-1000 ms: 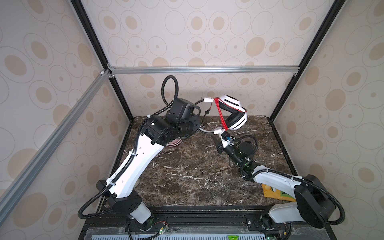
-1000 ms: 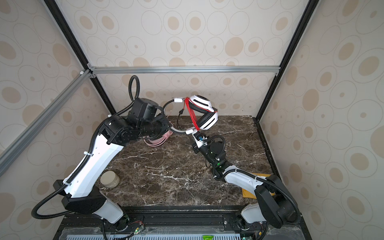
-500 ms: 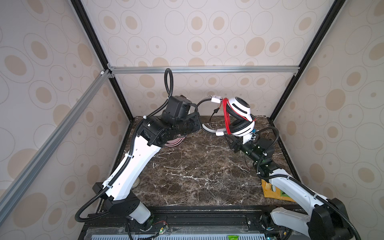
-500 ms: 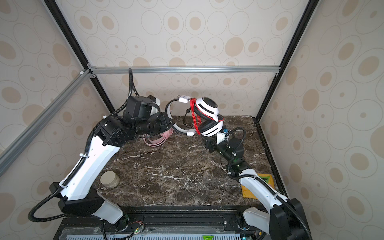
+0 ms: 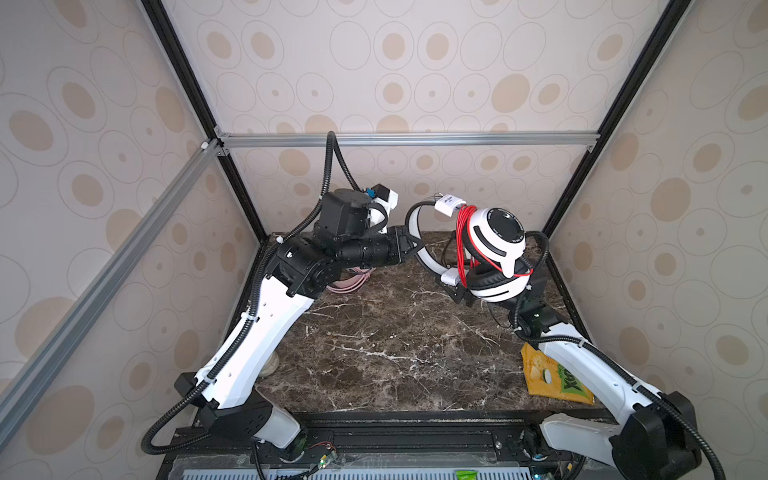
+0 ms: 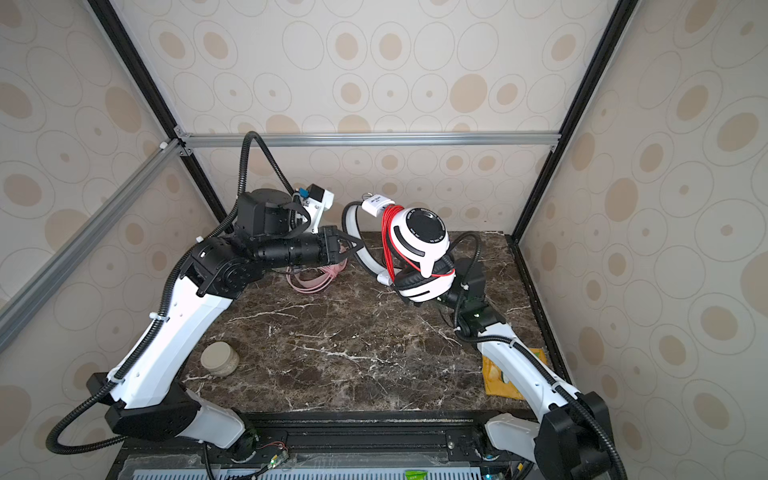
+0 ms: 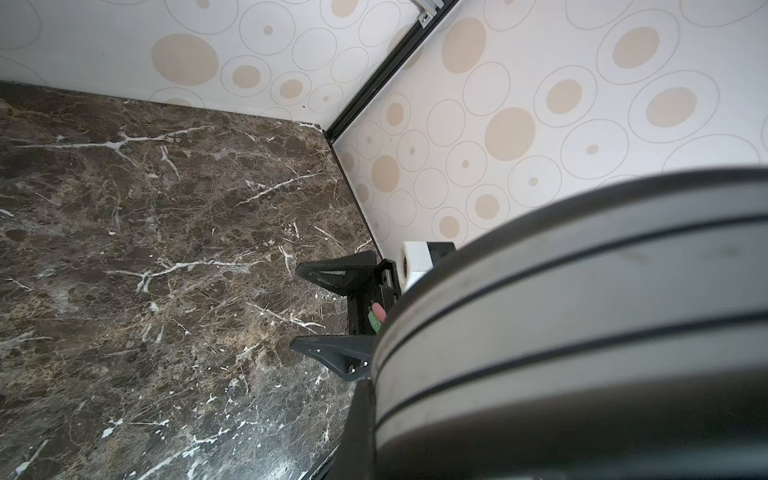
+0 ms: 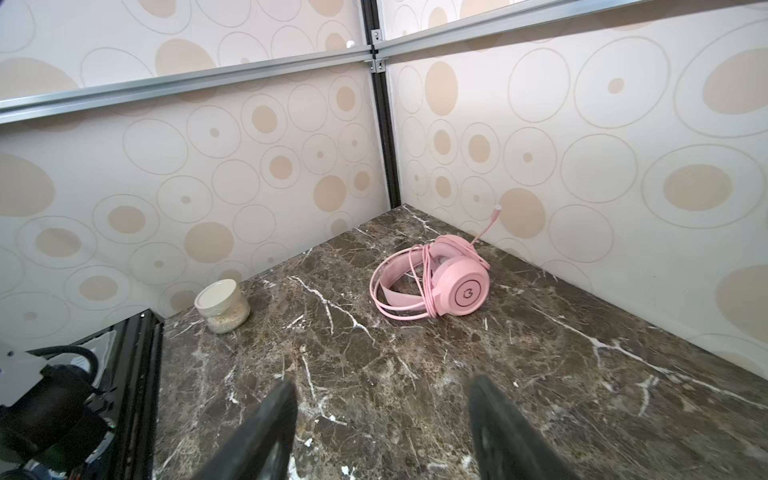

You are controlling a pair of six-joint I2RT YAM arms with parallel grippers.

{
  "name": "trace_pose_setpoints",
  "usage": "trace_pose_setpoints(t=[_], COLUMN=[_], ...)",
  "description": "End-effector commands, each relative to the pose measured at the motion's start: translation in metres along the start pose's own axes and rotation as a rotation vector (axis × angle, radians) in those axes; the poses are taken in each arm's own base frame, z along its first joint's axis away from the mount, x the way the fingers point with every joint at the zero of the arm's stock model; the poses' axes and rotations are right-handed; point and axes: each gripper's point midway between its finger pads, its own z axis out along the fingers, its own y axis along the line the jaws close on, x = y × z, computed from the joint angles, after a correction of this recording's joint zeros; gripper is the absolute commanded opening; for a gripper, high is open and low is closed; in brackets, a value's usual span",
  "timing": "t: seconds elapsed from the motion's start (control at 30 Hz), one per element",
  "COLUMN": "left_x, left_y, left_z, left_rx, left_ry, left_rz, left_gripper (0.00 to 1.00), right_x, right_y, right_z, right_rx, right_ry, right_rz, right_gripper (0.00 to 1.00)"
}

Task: Wrap the headphones

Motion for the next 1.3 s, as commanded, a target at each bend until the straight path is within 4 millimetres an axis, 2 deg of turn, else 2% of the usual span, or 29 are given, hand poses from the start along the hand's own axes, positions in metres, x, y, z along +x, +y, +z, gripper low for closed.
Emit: trace_pose_setpoints(t=[0.0, 0.13, 0.33, 0.43, 0.47, 0.53, 0.57, 0.77, 0.93, 1.07, 1.17, 1.27], left_x=[-0.019, -0.019, -0.021, -0.022, -0.02, -0.015, -0.012, 0.016, 0.028, 0.03, 0.028, 0.031], left_y=[-0.029, -0.022, -0.012, -0.005, -0.003, 0.007, 0.013, 0.057, 0.089, 0.098, 0.103, 0.098], left_z=[-0.014, -0.012, -0.011, -0.011, -0.01, -0.007, -0.005, 0.002, -0.003, -0.007, -0.01, -0.005], left_rx=[0.116, 0.099, 0.082, 0.066, 0.064, 0.043, 0.03, -0.058, -0.112, -0.115, -0.124, -0.075], left_ry=[-0.074, -0.072, -0.072, -0.077, -0.073, -0.06, -0.049, -0.009, -0.02, -0.015, -0.022, -0.002], left_rz=[0.042, 0.032, 0.019, 0.012, 0.012, 0.014, 0.017, 0.052, 0.02, -0.004, -0.016, -0.035], left_gripper=[0.0, 0.0, 0.0, 0.0, 0.0, 0.0, 0.0, 0.0, 0.0, 0.0, 0.0, 0.0], right_x=[-0.021, -0.028, -0.031, -0.032, -0.033, -0.036, -0.037, -0.046, -0.046, -0.032, -0.025, -0.04], right_y=[0.02, 0.03, 0.033, 0.031, 0.031, 0.028, 0.025, 0.007, -0.007, -0.024, -0.022, -0.009], right_z=[0.001, -0.002, -0.007, -0.007, -0.007, -0.007, -0.007, -0.015, -0.029, -0.041, -0.047, -0.039], right_rx=[-0.124, -0.168, -0.16, -0.156, -0.154, -0.132, -0.116, 0.011, 0.121, 0.248, 0.257, 0.169], right_ry=[-0.041, -0.057, -0.056, -0.049, -0.051, -0.062, -0.066, -0.094, -0.098, -0.033, 0.017, 0.038], right_rz=[0.005, 0.017, 0.021, 0.035, 0.038, 0.044, 0.045, 0.037, 0.021, 0.063, 0.086, 0.096], right_gripper=[0.62, 0.58, 0.53, 0.45, 0.35, 0.03, 0.0, 0.0, 0.0, 0.0, 0.0, 0.0])
